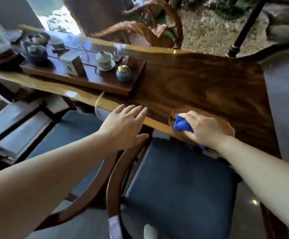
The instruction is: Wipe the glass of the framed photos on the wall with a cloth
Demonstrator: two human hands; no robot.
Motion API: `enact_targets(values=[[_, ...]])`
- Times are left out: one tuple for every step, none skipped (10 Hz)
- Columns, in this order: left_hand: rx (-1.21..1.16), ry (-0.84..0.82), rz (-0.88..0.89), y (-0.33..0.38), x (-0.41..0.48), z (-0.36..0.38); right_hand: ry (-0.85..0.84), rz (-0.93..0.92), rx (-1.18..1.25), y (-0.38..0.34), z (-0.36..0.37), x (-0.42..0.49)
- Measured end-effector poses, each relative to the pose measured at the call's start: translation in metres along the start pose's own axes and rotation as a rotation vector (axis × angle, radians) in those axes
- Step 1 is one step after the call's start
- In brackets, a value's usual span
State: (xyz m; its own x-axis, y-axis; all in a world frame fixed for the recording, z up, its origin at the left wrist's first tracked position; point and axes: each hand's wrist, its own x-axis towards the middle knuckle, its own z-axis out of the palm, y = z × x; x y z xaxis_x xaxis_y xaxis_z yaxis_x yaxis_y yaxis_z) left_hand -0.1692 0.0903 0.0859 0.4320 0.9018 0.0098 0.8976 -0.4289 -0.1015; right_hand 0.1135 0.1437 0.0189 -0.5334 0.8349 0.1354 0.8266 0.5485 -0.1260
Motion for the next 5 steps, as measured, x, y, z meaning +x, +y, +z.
enact_targets(values=[[-0.07, -0.03, -0.022, 0.023, 0.025, 0.031, -0.081, -0.018, -0.068, 0.041, 0.024, -0.001], [-0.106, -0.035, -0.031, 0.037, 0.043, 0.055, -0.102, -0.025, -0.099, 0.075, 0.041, 0.003], [-0.143, -0.066, -0.044, 0.044, 0.056, 0.073, -0.084, 0.01, -0.089, 0.095, 0.057, 0.01], [-0.163, -0.095, -0.048, 0.046, 0.061, 0.088, -0.095, 0.032, -0.073, 0.1, 0.078, 0.013], [-0.144, -0.148, -0.05, 0.046, 0.061, 0.098, -0.19, 0.128, -0.08, 0.102, 0.098, 0.011]])
